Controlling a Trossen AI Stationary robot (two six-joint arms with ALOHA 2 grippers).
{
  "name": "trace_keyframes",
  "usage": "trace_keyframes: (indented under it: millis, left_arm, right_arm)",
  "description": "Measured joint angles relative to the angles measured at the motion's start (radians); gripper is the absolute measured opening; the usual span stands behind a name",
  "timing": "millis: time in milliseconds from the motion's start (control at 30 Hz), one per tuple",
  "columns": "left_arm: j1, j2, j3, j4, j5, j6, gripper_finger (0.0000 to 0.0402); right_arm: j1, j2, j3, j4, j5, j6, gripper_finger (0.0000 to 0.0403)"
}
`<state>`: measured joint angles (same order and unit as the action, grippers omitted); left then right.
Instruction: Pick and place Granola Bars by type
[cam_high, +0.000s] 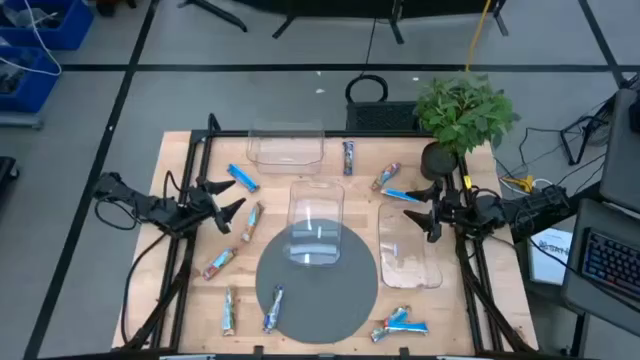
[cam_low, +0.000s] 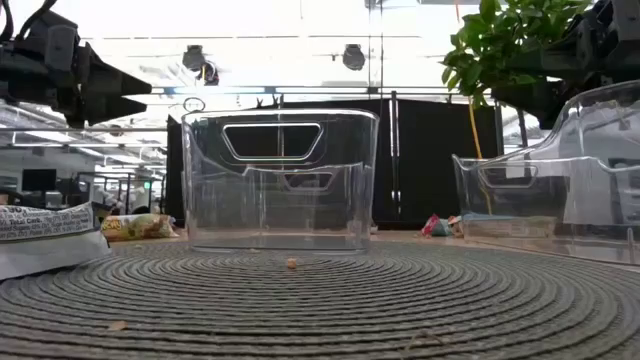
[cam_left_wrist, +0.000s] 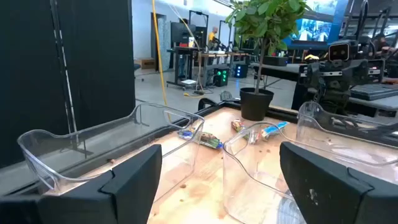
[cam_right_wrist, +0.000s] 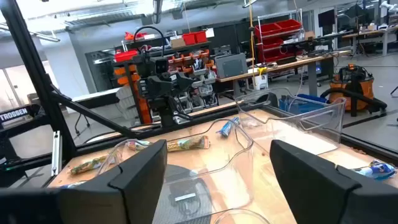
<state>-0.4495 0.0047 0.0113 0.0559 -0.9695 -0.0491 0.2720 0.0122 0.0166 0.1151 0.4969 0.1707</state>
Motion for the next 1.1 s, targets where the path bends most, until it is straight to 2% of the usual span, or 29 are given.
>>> trace_keyframes:
  millis: [767, 867, 1100]
  left_arm:
    - [0.000, 0.000, 0.000, 0.000, 0.000, 0.000, 0.0324]
    - [0.000, 0.000, 0.000, 0.000, 0.000, 0.000, 0.0324]
    - [0.000, 0.000, 0.000, 0.000, 0.000, 0.000, 0.0324]
  right_arm:
    - [0.000, 0.000, 0.000, 0.000, -0.003, -0.029, 0.0279]
    - [0.000, 0.000, 0.007, 0.000, -0.030, -0.045, 0.0279]
    - [0.000, 0.047, 0.142, -0.098, -0.034, -0.143, 0.0279]
